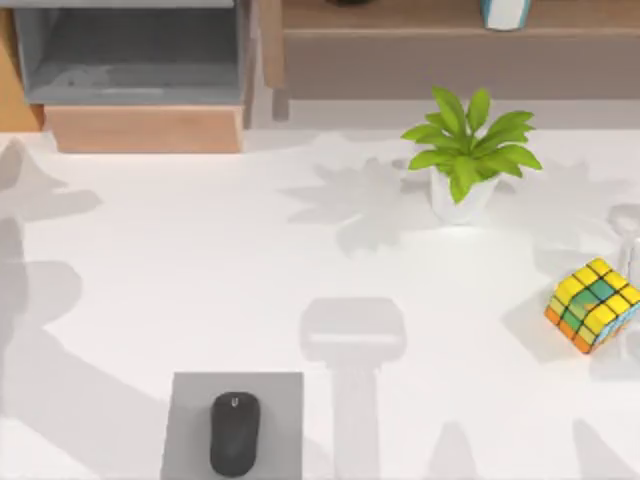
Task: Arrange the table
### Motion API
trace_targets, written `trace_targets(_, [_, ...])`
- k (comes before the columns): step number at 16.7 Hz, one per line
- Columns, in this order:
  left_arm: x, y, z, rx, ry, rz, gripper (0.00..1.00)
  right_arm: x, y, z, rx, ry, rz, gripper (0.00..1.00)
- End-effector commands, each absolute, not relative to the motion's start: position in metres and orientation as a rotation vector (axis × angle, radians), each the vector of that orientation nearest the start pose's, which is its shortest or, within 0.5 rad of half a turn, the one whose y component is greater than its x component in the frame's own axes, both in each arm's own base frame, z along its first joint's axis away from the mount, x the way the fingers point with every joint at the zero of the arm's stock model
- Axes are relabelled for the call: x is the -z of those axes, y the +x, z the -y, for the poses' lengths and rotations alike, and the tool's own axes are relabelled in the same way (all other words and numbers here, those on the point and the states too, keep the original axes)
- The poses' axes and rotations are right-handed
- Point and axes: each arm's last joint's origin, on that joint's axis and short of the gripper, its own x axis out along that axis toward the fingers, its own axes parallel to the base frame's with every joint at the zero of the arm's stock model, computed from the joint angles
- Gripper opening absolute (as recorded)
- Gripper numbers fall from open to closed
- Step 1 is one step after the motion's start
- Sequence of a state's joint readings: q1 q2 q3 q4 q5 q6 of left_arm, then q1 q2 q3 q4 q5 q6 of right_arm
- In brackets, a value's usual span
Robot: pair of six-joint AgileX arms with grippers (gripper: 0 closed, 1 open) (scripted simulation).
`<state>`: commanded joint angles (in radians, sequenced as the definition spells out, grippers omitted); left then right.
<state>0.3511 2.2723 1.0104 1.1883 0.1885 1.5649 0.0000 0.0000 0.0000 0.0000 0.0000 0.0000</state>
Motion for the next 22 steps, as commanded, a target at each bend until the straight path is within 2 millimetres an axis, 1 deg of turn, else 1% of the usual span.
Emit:
trace_targets(2, [-0.076, 0.396, -0.145, -0.091, 1.526, -0.206, 1.0, -0.16, 0.106, 0.001, 0.0, 0.0, 0.0, 1.0])
trace_targets(6, [-0.075, 0.398, -0.143, -0.085, 1.526, -0.205, 1.0, -0.16, 0.106, 0.001, 0.0, 0.0, 0.0, 1.0])
trace_targets(7, [-0.078, 0.398, -0.14, -0.088, 1.523, -0.197, 1.0, -0.16, 0.106, 0.001, 0.0, 0.0, 0.0, 1.0])
trace_targets(9, [-0.092, 0.402, -0.124, -0.102, 1.51, -0.158, 1.0, -0.16, 0.106, 0.001, 0.0, 0.0, 0.0, 1.0])
trace_targets(10, [-0.103, 0.405, -0.11, -0.108, 1.494, -0.127, 1.0, -0.16, 0.106, 0.001, 0.0, 0.0, 0.0, 1.0])
trace_targets(12, [-0.125, 0.409, -0.073, -0.106, 1.444, -0.055, 1.0, -0.16, 0.106, 0.001, 0.0, 0.0, 0.0, 1.0])
trace_targets(14, [-0.144, 0.41, -0.024, -0.07, 1.366, 0.016, 1.0, -0.16, 0.106, 0.001, 0.0, 0.0, 0.0, 1.0])
trace_targets(17, [-0.158, 0.402, 0.064, 0.05, 1.215, 0.084, 1.0, -0.16, 0.106, 0.001, 0.0, 0.0, 0.0, 1.0])
trace_targets(20, [-0.165, 0.385, 0.153, 0.185, 1.049, 0.108, 1.0, -0.16, 0.106, 0.001, 0.0, 0.0, 0.0, 1.0])
trace_targets(22, [-0.17, 0.374, 0.208, 0.249, 0.935, 0.104, 1.0, -0.16, 0.106, 0.001, 0.0, 0.0, 0.0, 1.0])
